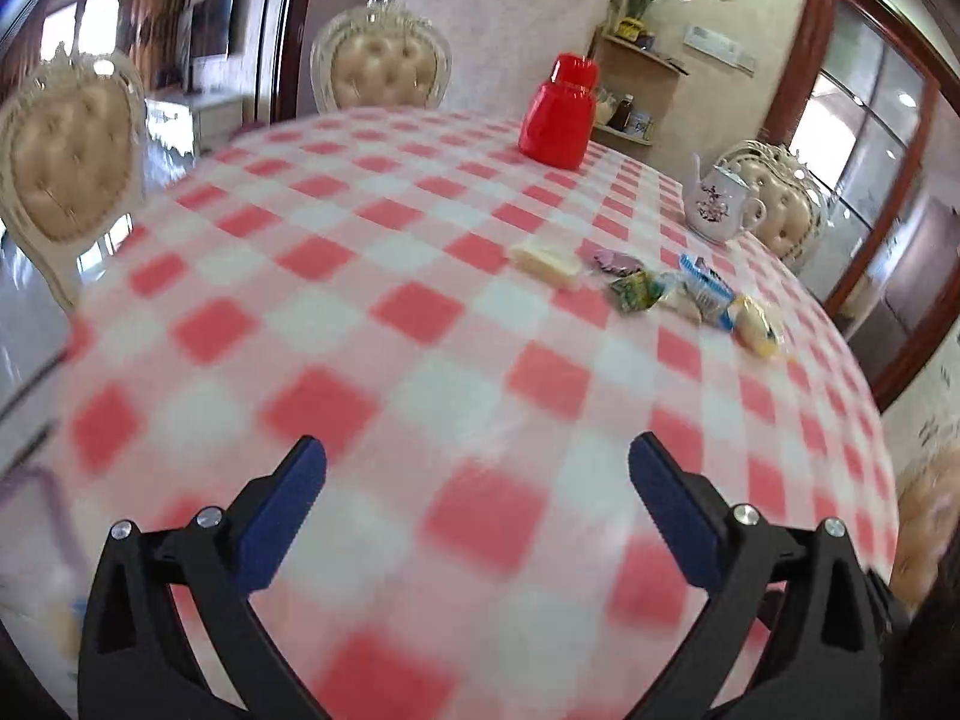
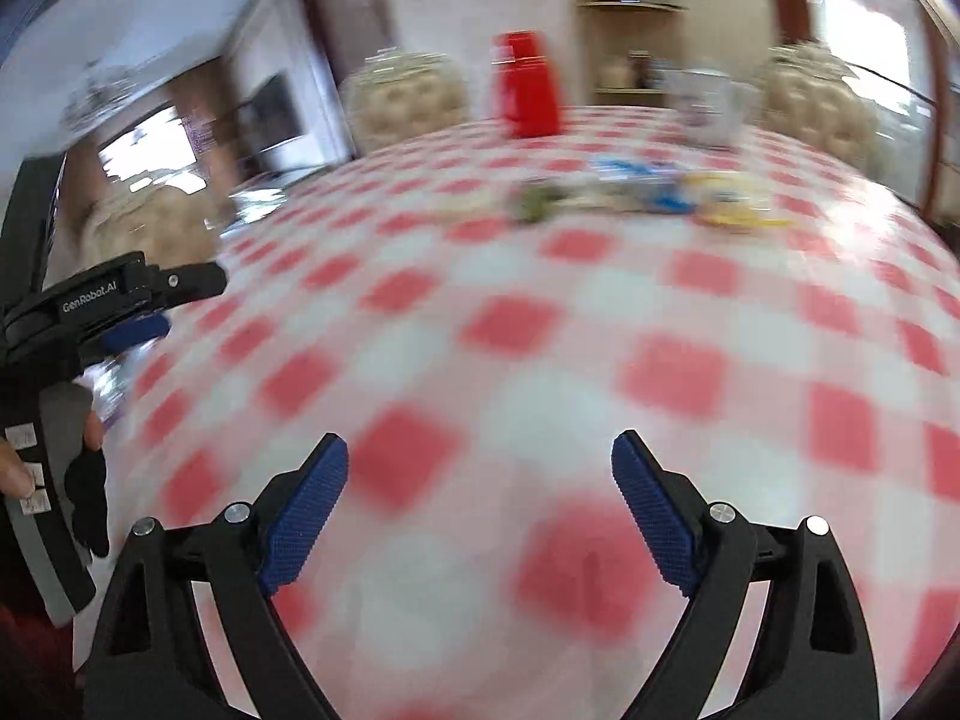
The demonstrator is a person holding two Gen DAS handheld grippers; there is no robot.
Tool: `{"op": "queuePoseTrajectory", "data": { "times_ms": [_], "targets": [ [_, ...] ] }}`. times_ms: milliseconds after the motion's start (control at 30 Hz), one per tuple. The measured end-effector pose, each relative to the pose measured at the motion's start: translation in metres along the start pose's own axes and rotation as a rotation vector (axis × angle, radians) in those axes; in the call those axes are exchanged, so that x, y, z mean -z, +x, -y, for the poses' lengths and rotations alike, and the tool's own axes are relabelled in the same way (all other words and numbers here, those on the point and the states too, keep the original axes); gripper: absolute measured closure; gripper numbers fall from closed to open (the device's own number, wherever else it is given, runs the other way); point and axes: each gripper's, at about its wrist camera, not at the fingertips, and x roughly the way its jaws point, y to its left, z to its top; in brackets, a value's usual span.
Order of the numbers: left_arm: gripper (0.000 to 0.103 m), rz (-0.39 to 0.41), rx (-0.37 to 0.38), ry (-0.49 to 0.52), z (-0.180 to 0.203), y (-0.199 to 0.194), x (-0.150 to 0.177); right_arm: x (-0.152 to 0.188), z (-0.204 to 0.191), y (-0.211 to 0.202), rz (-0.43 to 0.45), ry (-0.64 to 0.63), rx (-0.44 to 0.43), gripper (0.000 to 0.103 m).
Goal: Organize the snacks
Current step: 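Grasp the green snack packet with the left gripper while the right grasps the round bun bag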
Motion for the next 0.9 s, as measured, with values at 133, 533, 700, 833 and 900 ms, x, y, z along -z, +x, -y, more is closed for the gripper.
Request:
{"op": "queuePoseTrajectory", "data": {
  "times_ms": [133,533,700,833,900],
  "targets": [
    [0.002,-0.017,0.002,-0.049,0.045,0.066,-0.012,-0.036,0.072,0.026,-0.017,0.117,0.109,0.016],
    [0.002,0.079,0.040,-0.128,0.117,0.146,-0.040,-0.138,0.176,0.119,0.019,0.236,0.159,0.016],
    [0.002,0.079,0.057,-0.094,0.113,0.144,-0.043,-0.175,0.175,0.175,-0.059,0.136,0.216,0.016],
    [0.002,0.046,0.049,-0.103,0.111,0.149,-0.045,-0.188,0.172,0.213,-0.162,0.052,0.264,0.016],
    [0.002,0.030,0.062,-0.085,0.114,0.151,-0.045,-0.188,0.170,0.222,-0.195,0.036,0.268,0.016]
  ]
}}
